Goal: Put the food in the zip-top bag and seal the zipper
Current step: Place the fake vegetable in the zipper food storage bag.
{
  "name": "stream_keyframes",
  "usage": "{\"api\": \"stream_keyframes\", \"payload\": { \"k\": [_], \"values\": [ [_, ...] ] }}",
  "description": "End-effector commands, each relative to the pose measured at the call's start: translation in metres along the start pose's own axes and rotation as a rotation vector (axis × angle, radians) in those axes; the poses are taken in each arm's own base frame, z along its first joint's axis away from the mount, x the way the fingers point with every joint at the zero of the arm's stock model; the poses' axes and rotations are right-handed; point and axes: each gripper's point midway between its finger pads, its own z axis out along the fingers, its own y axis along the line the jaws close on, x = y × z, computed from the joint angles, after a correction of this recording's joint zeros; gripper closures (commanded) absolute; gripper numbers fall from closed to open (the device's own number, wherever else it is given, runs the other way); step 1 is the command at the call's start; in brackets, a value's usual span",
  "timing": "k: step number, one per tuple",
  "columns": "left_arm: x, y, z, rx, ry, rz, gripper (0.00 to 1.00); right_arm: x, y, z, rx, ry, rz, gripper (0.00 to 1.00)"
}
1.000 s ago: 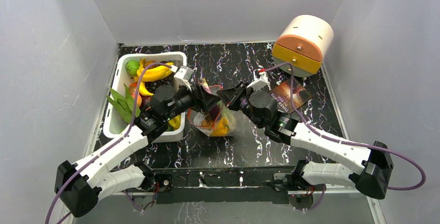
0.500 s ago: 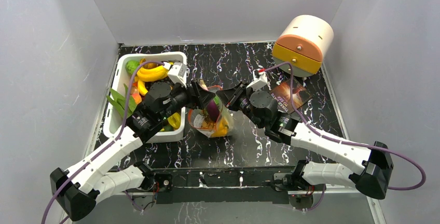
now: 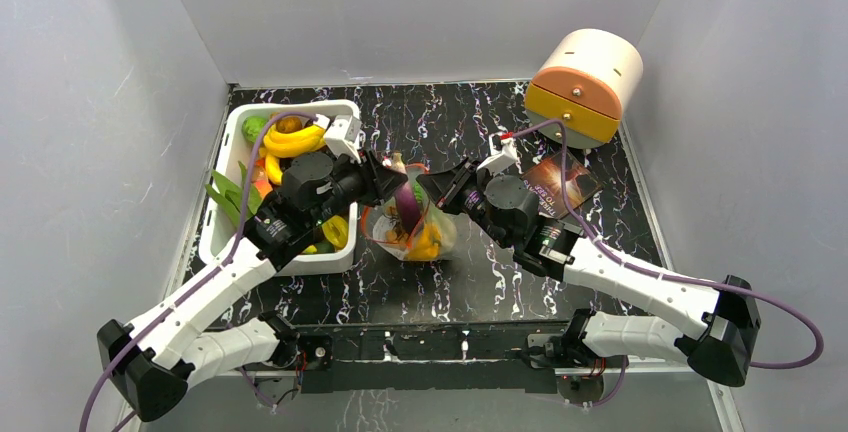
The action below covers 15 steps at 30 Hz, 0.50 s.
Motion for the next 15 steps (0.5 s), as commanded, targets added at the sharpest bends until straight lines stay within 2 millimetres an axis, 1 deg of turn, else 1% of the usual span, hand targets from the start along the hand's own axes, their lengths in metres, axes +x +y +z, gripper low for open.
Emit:
{"api": "stream_keyframes", "payload": {
  "k": [1,4,7,15],
  "values": [
    [-0.029,-0.032,-0.009,0.148,-0.104,0.059,1.00,-0.028,0.033,-0.005,-0.089,-0.078,0.060,1.00],
    [-0.033,-0.047,-0.013,0.252,-0.154,0.129,1.00,-0.028,0.034,-0.005,-0.089,-0.081,0.074,1.00],
    [-0.034,-0.050,-0.013,0.284,-0.186,0.169,1.00,-0.028,0.038,-0.005,-0.103,-0.076,0.083,1.00],
    [-0.034,-0.034,-0.008,0.262,-0.306,0.270,1.00,-0.026,0.042,-0.005,-0.120,-0.059,0.109,1.00]
  ]
}}
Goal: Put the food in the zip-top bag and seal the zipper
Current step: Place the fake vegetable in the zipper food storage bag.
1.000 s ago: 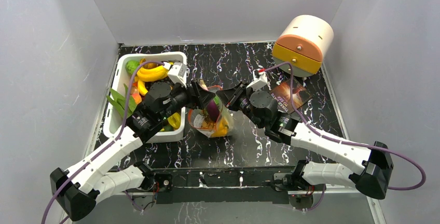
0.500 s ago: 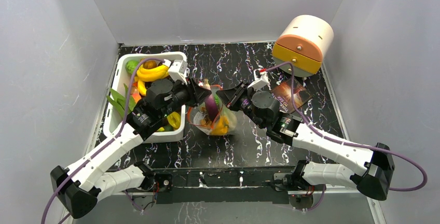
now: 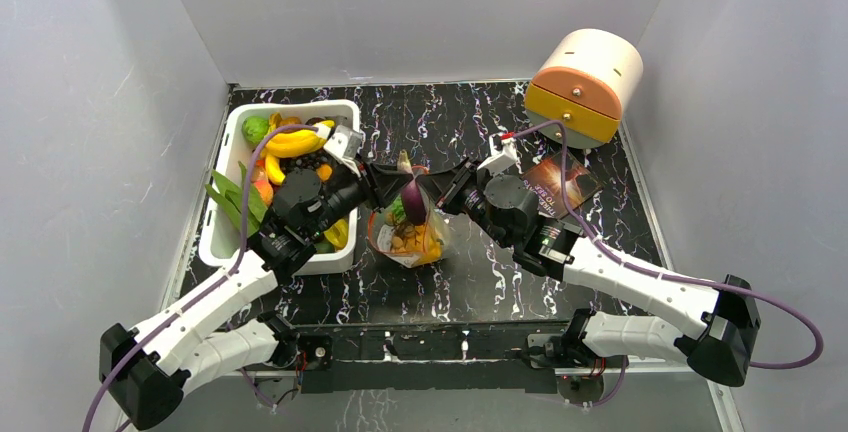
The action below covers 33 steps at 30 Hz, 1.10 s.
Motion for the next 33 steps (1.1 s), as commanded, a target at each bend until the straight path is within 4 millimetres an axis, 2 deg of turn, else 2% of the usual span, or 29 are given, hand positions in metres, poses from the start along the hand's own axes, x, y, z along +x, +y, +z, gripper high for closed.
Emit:
{"api": "stream_keyframes", "payload": {
  "k": [1,4,11,14,17,21,27,29,33],
  "values": [
    [-0.024,-0.008,-0.003,0.055,-0.150,0.106,1.00,-0.026,0.045,-0.005,-0.128,-0.060,0.089,1.00],
    [-0.017,-0.011,-0.001,0.083,-0.141,0.085,1.00,-0.027,0.047,-0.004,-0.135,-0.063,0.105,1.00],
    [0.028,0.002,-0.009,0.089,-0.137,-0.011,1.00,-0.026,0.052,0.001,-0.152,-0.064,0.148,1.00],
    [0.037,0.006,-0.012,0.086,-0.159,-0.072,1.00,-0.025,0.057,0.003,-0.166,-0.058,0.159,1.00],
    [0.026,0.002,-0.015,0.105,-0.241,-0.209,1.00,-0.024,0.057,0.007,-0.164,-0.060,0.160,1.00],
    [0.014,-0.006,-0.014,0.123,-0.255,-0.318,1.00,-0.023,0.058,0.009,-0.170,-0.058,0.166,1.00],
    [-0.010,-0.006,-0.029,0.117,-0.368,-0.300,1.00,-0.027,0.057,0.008,-0.166,-0.079,0.171,1.00],
    [-0.009,-0.002,-0.032,0.093,-0.380,-0.232,1.00,-0.030,0.058,0.007,-0.165,-0.087,0.187,1.00],
    [0.009,0.008,-0.028,0.077,-0.373,-0.154,1.00,-0.035,0.062,0.006,-0.165,-0.094,0.227,1.00]
  ]
}}
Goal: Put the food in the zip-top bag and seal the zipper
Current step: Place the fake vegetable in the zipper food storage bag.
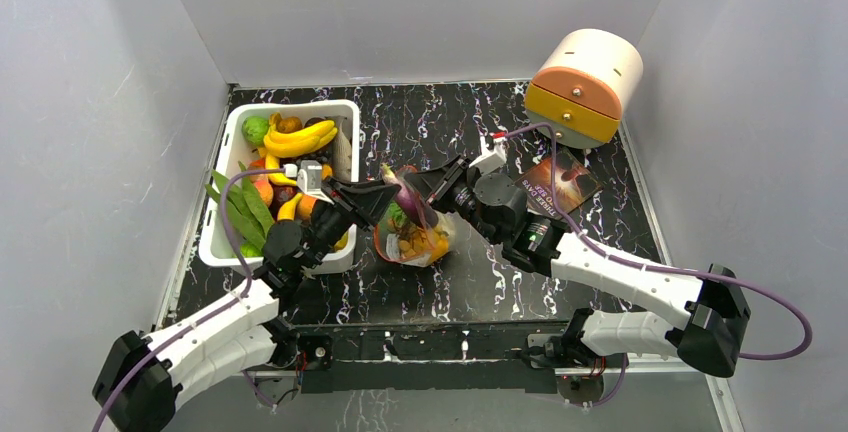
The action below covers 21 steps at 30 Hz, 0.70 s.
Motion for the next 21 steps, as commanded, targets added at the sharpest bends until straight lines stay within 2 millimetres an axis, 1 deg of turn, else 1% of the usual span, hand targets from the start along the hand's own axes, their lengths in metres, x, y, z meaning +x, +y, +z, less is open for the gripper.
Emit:
{"api": "stream_keyframes", "payload": {
  "k": [1,5,9,12,14,17,19,20,21],
  "values": [
    [0.001,0.003,-0.003,0.039,-0.069,0.072,1.00,-0.043,0.060,-0.009,-0.149,-0.118,0.124,1.00],
    [0.016,0.001,-0.001,0.079,-0.056,-0.013,1.00,-0.051,0.067,-0.008,-0.162,-0.147,0.150,1.00],
    [0.020,-0.001,0.000,0.078,-0.084,-0.062,1.00,-0.052,0.071,-0.007,-0.176,-0.148,0.157,1.00],
    [0.031,-0.012,0.011,0.113,-0.040,-0.022,1.00,-0.047,0.064,-0.007,-0.162,-0.138,0.166,1.00],
    [0.041,-0.018,0.015,0.125,-0.026,0.011,1.00,-0.047,0.059,-0.009,-0.156,-0.143,0.190,1.00],
    [0.057,-0.014,0.015,0.107,0.010,0.018,1.00,-0.048,0.060,-0.010,-0.153,-0.145,0.188,1.00],
    [0.060,-0.011,0.013,0.089,0.016,0.008,1.00,-0.052,0.062,-0.013,-0.152,-0.157,0.177,1.00],
    [0.061,-0.010,0.013,0.075,0.026,0.003,0.99,-0.055,0.062,-0.014,-0.148,-0.164,0.172,1.00],
    [0.064,-0.005,0.014,0.036,0.052,-0.002,0.96,-0.057,0.060,-0.016,-0.142,-0.172,0.169,1.00]
  ]
}}
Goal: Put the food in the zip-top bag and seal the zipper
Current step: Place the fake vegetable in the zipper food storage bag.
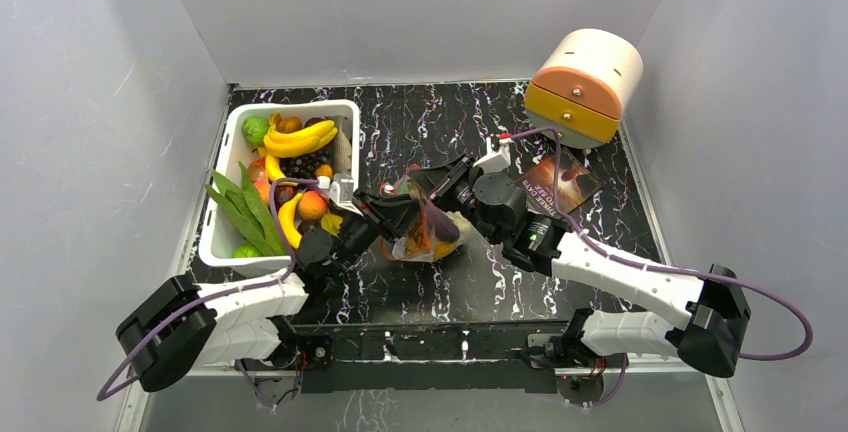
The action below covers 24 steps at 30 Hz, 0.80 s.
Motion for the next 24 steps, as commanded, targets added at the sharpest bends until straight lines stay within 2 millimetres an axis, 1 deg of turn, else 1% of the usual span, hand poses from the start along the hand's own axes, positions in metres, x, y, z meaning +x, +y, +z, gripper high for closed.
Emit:
{"api": "stream_keyframes", "payload": {
  "k": [1,2,3,4,7,9,11,12,15,17,19,21,24],
  "values": [
    [-0.004,-0.004,0.007,-0.053,0.034,0.007,0.90,-0.048,0.064,-0.021,-0.179,-0.133,0.099,1.00],
    [0.007,0.009,0.005,-0.132,0.107,0.011,0.79,-0.050,0.063,-0.024,-0.180,-0.145,0.092,1.00],
    [0.005,0.011,0.006,-0.172,0.130,0.016,0.65,-0.052,0.062,-0.026,-0.179,-0.154,0.089,1.00],
    [0.002,0.010,0.006,-0.188,0.148,0.025,0.59,-0.054,0.061,-0.029,-0.179,-0.161,0.088,1.00],
    [-0.012,0.005,0.002,-0.215,0.159,0.044,0.49,-0.056,0.056,-0.034,-0.166,-0.162,0.068,1.00],
    [-0.017,0.007,-0.001,-0.253,0.182,0.080,0.45,-0.057,0.054,-0.038,-0.162,-0.162,0.063,1.00],
    [-0.018,0.018,-0.007,-0.340,0.237,0.118,0.43,-0.060,0.052,-0.043,-0.167,-0.175,0.066,1.00],
    [-0.021,0.019,-0.008,-0.367,0.258,0.134,0.42,-0.062,0.051,-0.045,-0.168,-0.183,0.062,1.00],
    [-0.031,0.014,-0.012,-0.398,0.317,0.168,0.40,-0.068,0.048,-0.050,-0.153,-0.201,0.054,1.00],
    [-0.043,0.007,-0.013,-0.405,0.330,0.189,0.40,-0.070,0.048,-0.052,-0.151,-0.208,0.047,1.00],
    [-0.048,0.007,-0.015,-0.415,0.349,0.225,0.40,-0.072,0.049,-0.054,-0.156,-0.214,0.049,1.00],
    [-0.046,0.012,-0.016,-0.421,0.380,0.294,0.40,-0.072,0.051,-0.055,-0.163,-0.213,0.052,1.00],
    [-0.030,0.034,-0.017,-0.448,0.443,0.405,0.38,-0.068,0.052,-0.054,-0.173,-0.196,0.054,1.00]
  ]
}}
